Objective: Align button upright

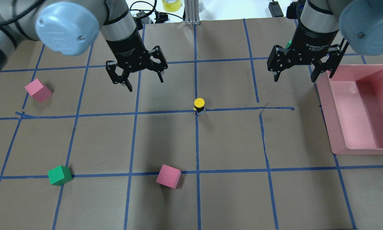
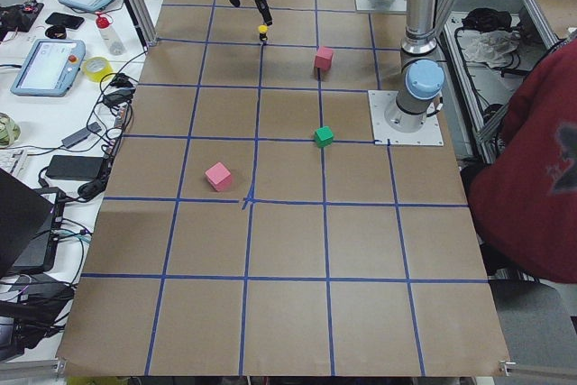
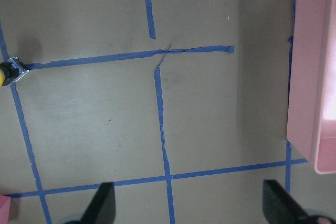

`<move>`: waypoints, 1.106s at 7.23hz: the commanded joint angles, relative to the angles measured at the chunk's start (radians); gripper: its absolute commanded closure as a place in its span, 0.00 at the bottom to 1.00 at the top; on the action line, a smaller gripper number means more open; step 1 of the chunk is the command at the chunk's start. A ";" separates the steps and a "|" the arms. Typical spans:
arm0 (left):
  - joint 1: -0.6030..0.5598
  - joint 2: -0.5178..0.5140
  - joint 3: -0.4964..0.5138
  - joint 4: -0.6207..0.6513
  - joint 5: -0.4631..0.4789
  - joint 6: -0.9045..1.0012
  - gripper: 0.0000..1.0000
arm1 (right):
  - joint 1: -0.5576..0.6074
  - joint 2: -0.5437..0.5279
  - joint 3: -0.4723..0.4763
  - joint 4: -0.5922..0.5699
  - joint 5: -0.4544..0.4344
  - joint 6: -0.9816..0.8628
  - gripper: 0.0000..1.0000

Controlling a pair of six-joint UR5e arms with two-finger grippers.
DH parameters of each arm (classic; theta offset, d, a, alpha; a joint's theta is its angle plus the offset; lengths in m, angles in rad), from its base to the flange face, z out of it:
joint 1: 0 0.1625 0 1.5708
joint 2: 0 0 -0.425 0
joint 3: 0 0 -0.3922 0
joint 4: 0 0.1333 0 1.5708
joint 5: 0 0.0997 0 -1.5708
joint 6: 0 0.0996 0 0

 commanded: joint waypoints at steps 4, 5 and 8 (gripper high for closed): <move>0.104 0.183 -0.078 0.171 0.071 0.351 0.00 | 0.000 0.000 0.000 0.000 0.001 0.000 0.00; 0.113 0.189 -0.095 0.196 0.075 0.351 0.00 | 0.001 0.000 0.000 0.002 0.000 0.000 0.00; 0.119 0.212 -0.143 0.292 0.080 0.353 0.00 | 0.000 0.000 0.000 0.002 -0.002 0.000 0.00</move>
